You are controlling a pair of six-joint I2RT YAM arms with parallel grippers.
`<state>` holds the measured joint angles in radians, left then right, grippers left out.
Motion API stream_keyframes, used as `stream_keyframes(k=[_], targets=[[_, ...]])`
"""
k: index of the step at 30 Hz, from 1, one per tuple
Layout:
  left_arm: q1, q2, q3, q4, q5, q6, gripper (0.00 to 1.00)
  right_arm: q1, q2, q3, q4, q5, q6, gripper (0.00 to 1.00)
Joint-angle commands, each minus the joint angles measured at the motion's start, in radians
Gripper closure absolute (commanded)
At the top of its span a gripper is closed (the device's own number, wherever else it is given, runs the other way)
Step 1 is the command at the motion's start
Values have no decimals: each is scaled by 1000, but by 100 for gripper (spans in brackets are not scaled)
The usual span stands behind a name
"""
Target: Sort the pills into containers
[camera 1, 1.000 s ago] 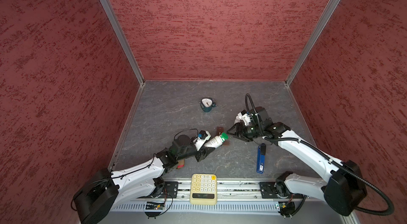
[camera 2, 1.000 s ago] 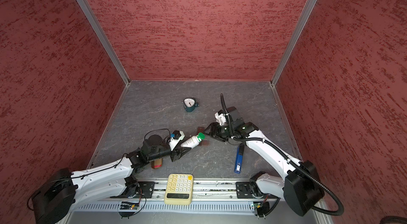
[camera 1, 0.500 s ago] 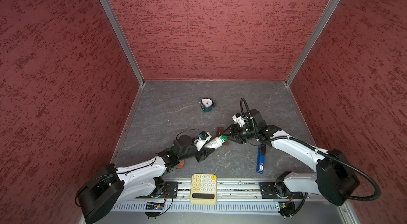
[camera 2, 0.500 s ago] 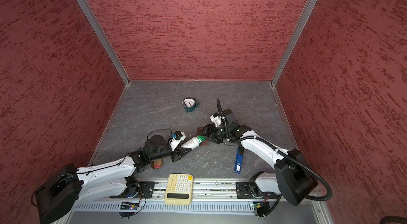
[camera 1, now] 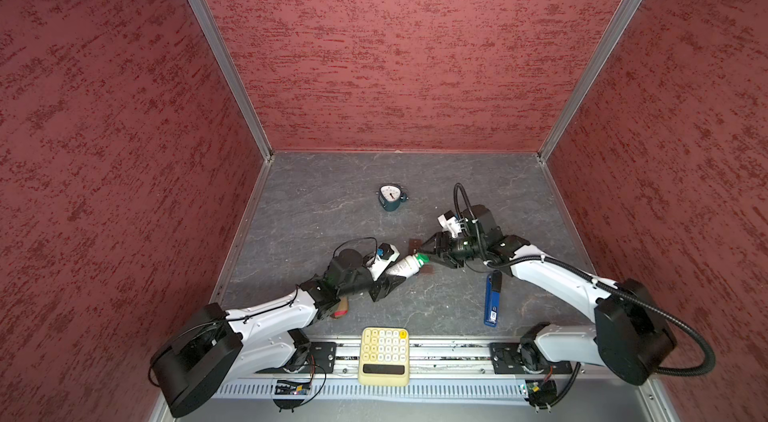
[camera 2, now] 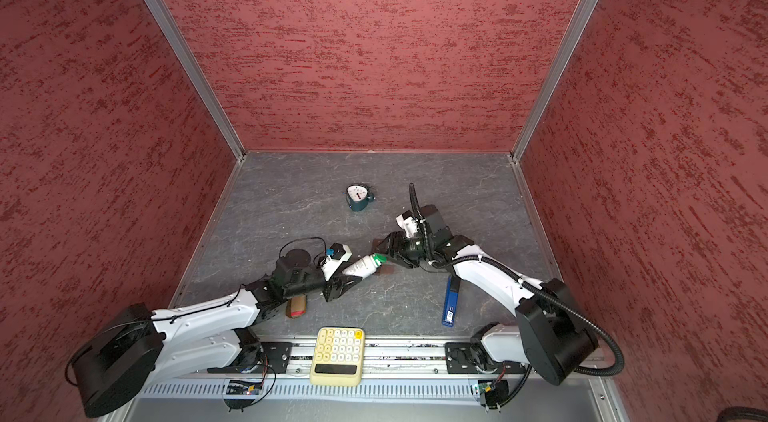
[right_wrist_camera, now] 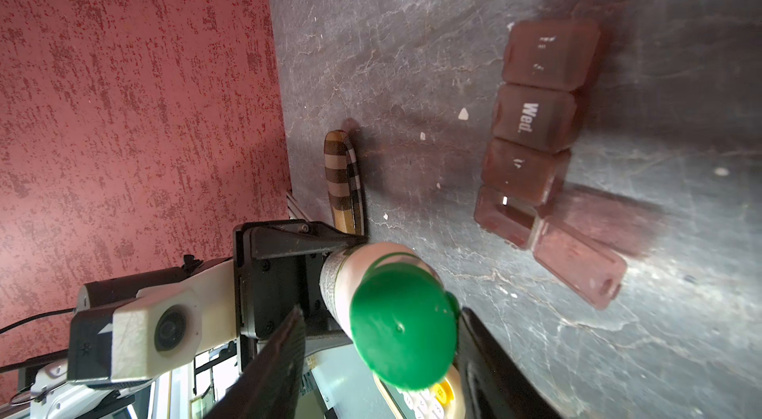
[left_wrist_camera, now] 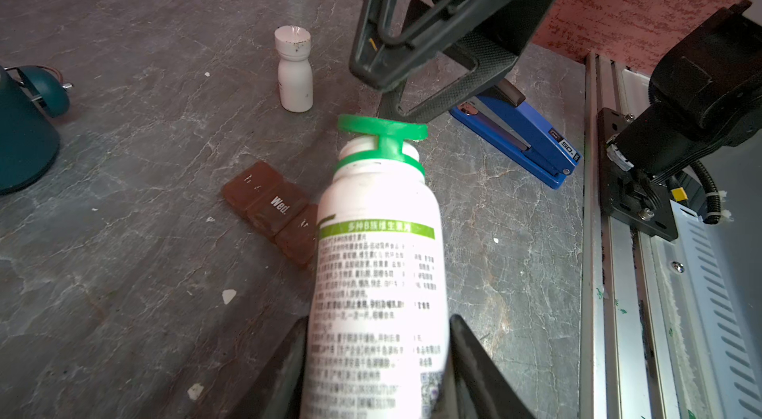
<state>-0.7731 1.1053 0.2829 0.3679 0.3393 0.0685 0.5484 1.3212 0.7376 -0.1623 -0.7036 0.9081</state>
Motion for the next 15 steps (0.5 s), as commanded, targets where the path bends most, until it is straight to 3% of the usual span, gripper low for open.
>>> stream_keyframes(k=[1, 15], targets=[[4, 26, 34, -55, 10, 33, 100, 7, -16, 49, 40, -16, -14, 42], [2, 71, 61, -118, -17, 55, 100, 7, 26, 108, 9, 8, -74, 44]])
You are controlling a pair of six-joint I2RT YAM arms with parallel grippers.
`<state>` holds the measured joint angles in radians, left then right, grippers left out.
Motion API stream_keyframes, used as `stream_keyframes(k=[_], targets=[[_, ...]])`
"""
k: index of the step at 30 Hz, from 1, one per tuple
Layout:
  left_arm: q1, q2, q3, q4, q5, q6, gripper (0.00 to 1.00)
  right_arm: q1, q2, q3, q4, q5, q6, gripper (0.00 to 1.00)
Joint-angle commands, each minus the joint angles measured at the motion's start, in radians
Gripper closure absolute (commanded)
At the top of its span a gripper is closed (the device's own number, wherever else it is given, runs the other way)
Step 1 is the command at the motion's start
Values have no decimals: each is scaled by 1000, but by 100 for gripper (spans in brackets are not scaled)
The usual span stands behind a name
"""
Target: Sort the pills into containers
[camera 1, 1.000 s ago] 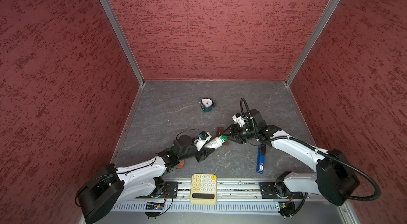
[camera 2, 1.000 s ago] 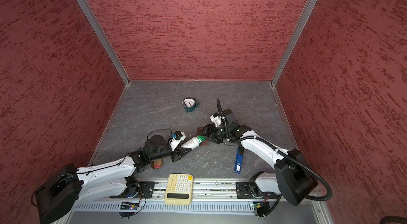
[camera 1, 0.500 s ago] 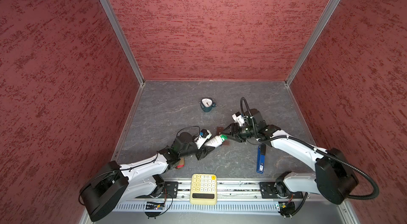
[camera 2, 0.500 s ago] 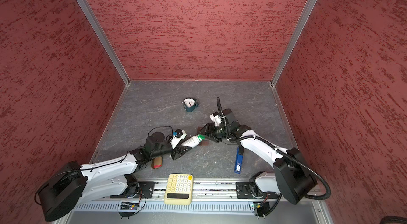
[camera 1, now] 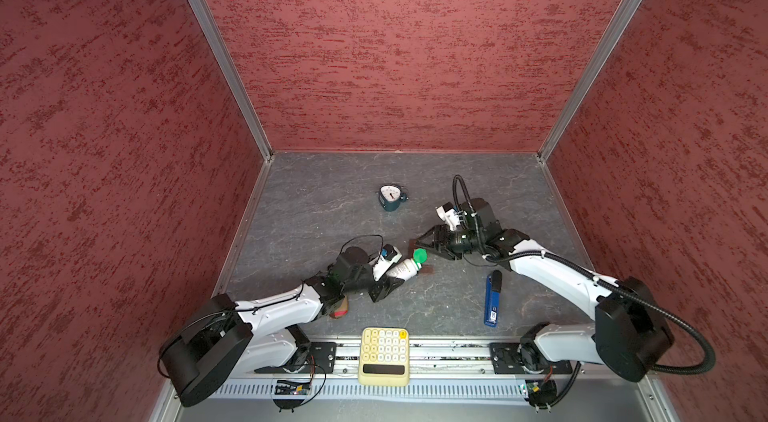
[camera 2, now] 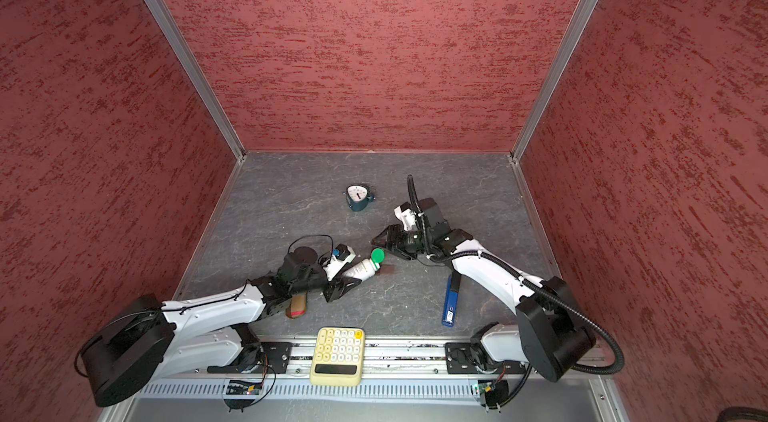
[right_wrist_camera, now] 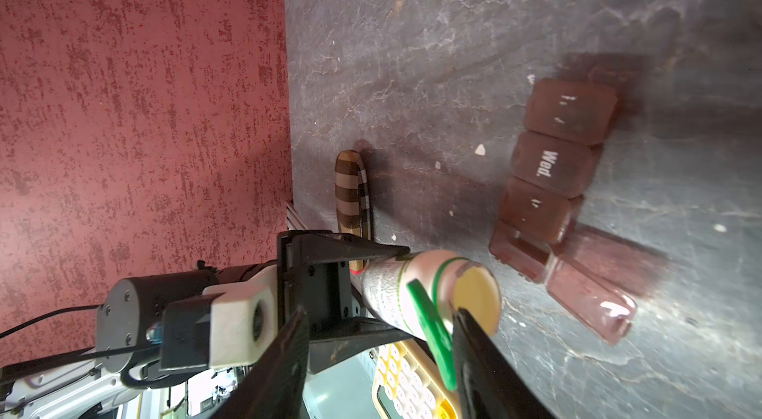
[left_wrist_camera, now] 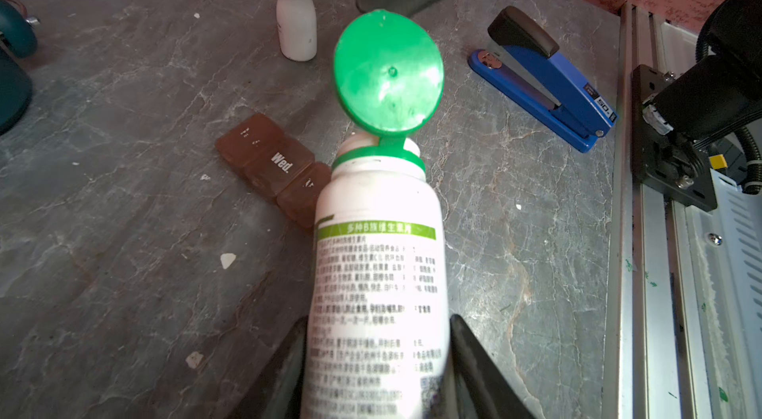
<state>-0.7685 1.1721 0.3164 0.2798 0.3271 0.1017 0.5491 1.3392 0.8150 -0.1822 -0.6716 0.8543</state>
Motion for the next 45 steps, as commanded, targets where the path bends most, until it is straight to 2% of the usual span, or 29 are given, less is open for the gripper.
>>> stream_keyframes(k=[1, 10, 16, 26, 36, 45], targets=[[-2, 6, 30, -30, -6, 23, 100, 6, 13, 27, 38, -29, -19, 44], [3, 17, 61, -70, -11, 36, 100, 6, 30, -10, 63, -37, -19, 46], [3, -19, 54, -78, -19, 29, 100, 4, 29, -18, -20, 60, -29, 34], [9, -52, 40, -41, -7, 12, 100, 9, 87, -66, 48, 13, 26, 29], [9, -45, 42, -39, 5, 11, 100, 18, 122, -81, 183, -80, 89, 32], [7, -19, 61, -83, -4, 35, 100, 18, 51, -54, 127, -27, 33, 39]])
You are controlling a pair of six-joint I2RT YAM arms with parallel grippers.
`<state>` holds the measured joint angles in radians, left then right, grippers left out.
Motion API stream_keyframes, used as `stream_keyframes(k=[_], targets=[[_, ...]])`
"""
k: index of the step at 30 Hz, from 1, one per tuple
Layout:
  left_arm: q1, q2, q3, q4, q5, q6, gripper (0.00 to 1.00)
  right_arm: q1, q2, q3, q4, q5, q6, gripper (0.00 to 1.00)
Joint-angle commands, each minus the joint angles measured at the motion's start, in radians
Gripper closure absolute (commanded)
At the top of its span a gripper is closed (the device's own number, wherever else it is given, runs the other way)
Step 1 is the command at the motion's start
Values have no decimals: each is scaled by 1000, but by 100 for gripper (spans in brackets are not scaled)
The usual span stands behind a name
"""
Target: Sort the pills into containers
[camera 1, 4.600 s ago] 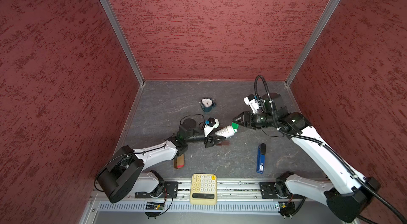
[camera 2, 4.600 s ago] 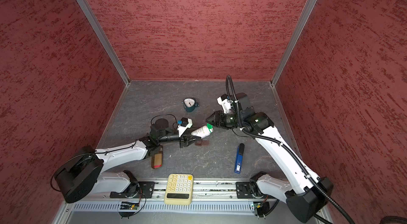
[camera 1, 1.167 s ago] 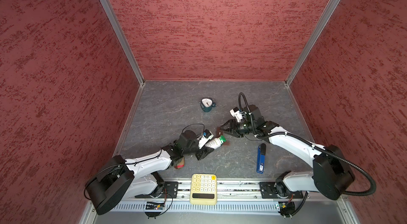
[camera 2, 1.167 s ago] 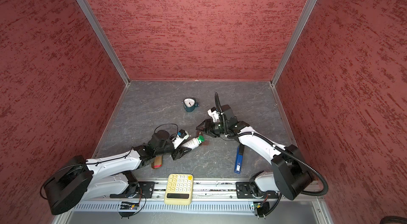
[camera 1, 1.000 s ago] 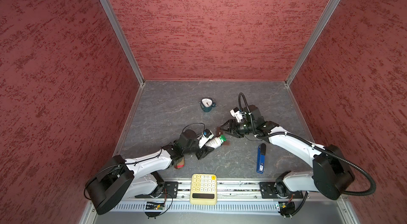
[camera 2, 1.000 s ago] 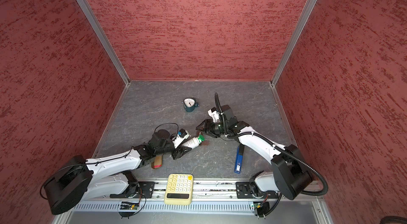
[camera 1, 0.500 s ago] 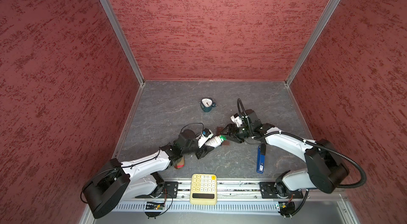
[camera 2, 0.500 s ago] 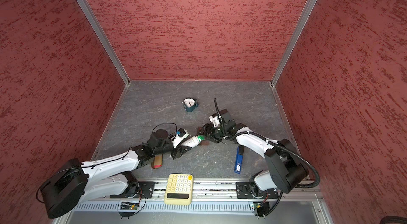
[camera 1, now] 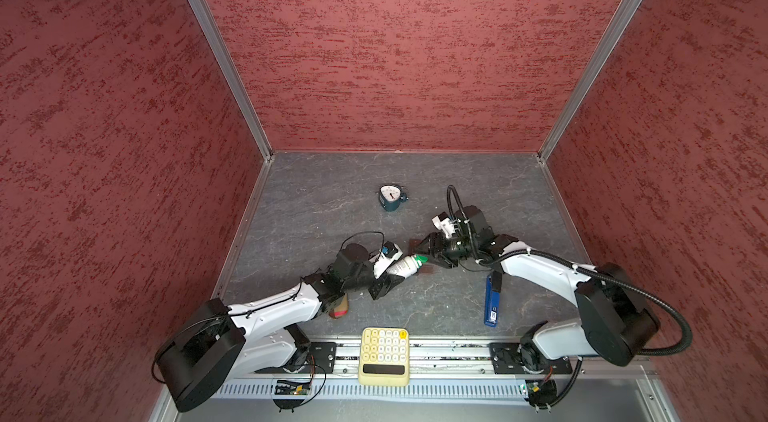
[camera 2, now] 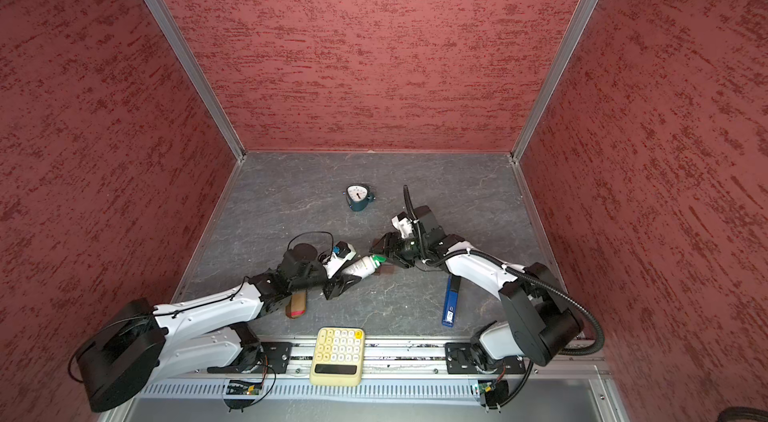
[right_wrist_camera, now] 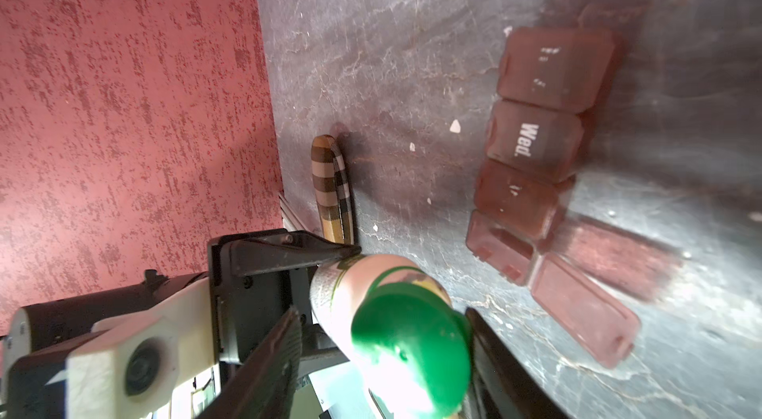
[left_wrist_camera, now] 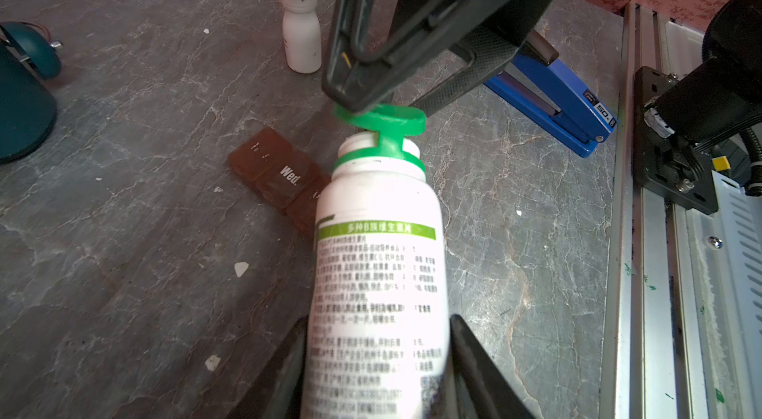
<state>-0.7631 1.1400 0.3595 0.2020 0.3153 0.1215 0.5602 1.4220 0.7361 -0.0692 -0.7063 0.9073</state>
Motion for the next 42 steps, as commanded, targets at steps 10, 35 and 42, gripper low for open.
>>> stream_keyframes(k=[10, 35, 42], targets=[[-12, 31, 56, -89, -10, 33, 100, 6, -49, 23, 15, 5, -44, 44], [2, 69, 112, -194, 39, 45, 100, 7, -22, 44, -20, -2, -116, 47], [-6, 40, 111, -218, 39, 38, 100, 9, -21, 49, -12, -14, -112, 47]])
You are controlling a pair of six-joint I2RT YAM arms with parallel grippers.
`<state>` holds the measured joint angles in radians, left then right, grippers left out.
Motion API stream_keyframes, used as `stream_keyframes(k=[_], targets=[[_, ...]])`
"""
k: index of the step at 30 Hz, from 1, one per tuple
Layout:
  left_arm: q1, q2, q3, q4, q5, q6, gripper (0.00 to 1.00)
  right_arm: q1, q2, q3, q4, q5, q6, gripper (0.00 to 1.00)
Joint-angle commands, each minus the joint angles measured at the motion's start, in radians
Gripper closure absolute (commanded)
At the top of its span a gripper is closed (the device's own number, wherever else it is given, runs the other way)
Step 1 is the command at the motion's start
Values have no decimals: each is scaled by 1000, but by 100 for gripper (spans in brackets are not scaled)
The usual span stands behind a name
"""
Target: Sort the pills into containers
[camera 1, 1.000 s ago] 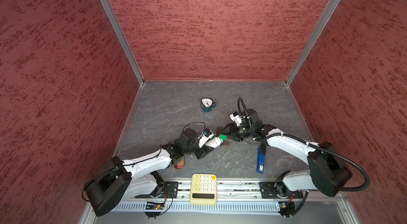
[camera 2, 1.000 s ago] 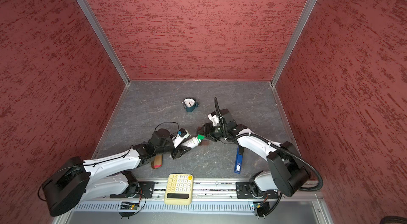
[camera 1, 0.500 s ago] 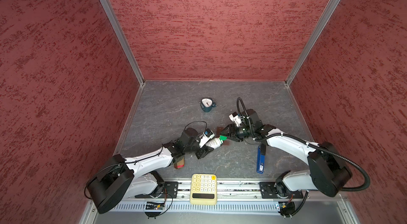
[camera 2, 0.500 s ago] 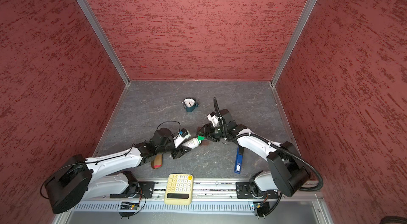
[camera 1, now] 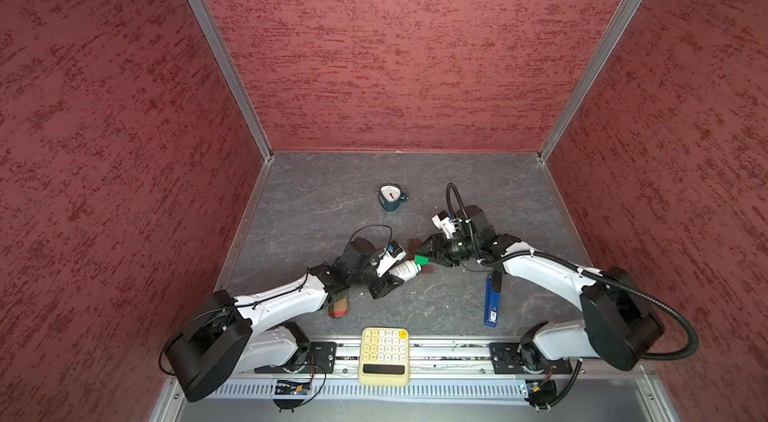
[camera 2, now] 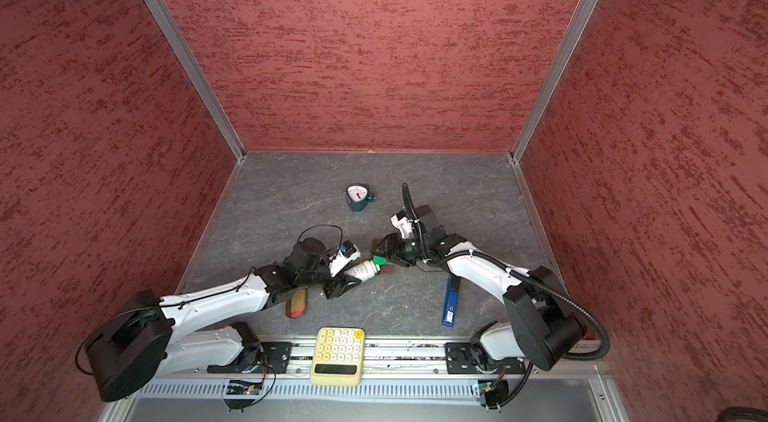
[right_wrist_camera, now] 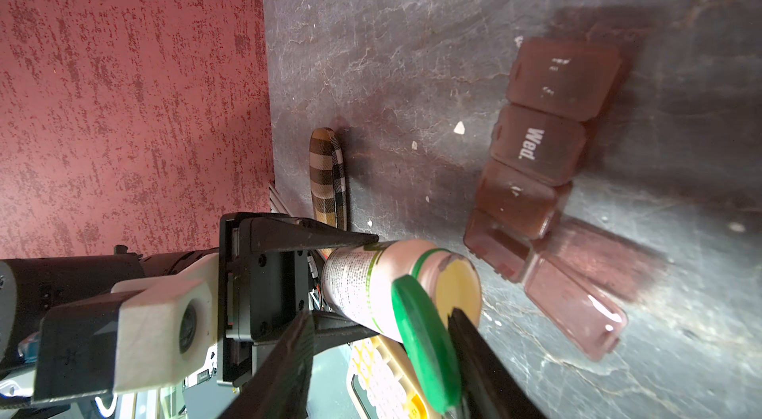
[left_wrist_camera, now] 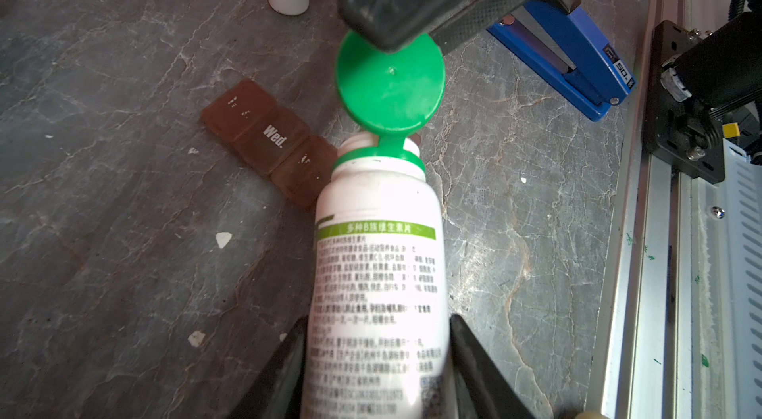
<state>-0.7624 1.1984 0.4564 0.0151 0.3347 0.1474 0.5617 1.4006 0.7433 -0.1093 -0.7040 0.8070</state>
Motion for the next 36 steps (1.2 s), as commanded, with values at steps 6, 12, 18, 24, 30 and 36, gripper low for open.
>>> stream_keyframes(k=[6, 12, 18, 24, 30, 36], targets=[[-24, -40, 19, -57, 9, 5, 100, 16, -3, 42, 28, -23, -11, 48], [-42, -55, 36, -95, -2, -2, 100, 27, -3, 47, 27, -21, -12, 48], [-45, -87, 44, -115, -18, -7, 100, 32, -4, 44, 28, -22, -12, 48], [-34, -94, 55, -133, -14, -12, 100, 33, -3, 49, 33, -23, -10, 48], [-35, -100, 68, -154, -17, -14, 100, 35, -7, 53, 30, -26, -9, 49], [-37, -121, 88, -193, -27, -8, 100, 37, -12, 59, 30, -30, -7, 50]])
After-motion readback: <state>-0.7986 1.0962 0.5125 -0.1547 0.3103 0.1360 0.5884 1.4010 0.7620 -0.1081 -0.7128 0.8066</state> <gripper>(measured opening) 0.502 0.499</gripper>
